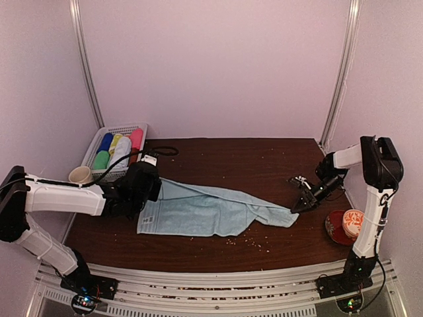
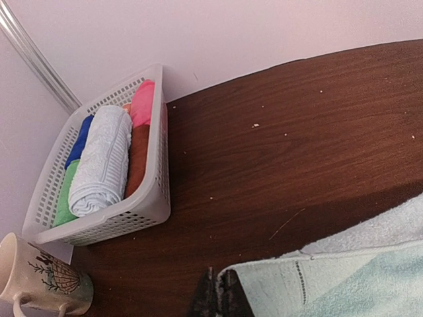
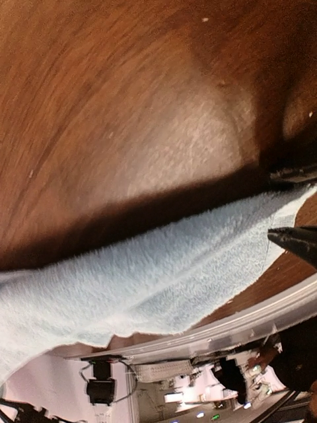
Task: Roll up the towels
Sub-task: Pick up the towel from the center of the board.
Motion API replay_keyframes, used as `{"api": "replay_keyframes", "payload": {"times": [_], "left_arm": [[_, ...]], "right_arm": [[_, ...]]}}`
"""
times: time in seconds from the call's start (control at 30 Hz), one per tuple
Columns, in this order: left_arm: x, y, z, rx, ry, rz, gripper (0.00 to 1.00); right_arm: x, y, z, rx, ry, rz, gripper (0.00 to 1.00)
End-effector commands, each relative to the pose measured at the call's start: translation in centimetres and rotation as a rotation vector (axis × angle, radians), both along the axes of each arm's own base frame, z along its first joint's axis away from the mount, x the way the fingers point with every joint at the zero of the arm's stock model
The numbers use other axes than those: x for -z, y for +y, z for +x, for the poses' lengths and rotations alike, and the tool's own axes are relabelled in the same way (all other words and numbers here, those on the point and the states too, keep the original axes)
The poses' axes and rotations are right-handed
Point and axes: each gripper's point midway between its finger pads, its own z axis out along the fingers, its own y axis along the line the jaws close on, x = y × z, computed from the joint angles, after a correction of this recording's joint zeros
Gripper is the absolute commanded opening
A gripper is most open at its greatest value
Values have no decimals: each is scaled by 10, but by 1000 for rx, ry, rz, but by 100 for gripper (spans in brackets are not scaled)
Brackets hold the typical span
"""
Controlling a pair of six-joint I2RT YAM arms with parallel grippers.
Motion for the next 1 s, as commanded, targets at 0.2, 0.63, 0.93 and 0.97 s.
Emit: {"api": "replay_keyframes", "payload": {"times": [0.2,0.63,0.93,0.97], "left_arm": [[-7,4,2,-20,-23,-36,0],[-91,-48,-8,243,-134,-221,0],[-177,-58,-41,380,-294,-294,0],[-183,-59,-45,394,-309,-297,0]], "right_arm": [[34,-15,-10,-11,45,-176,0],[-91,-43,100,144,-653,-499,0],[-211,-51,102,254,-1101,-624,0],[-225,-52,98,263,-1153,-628,0]]}}
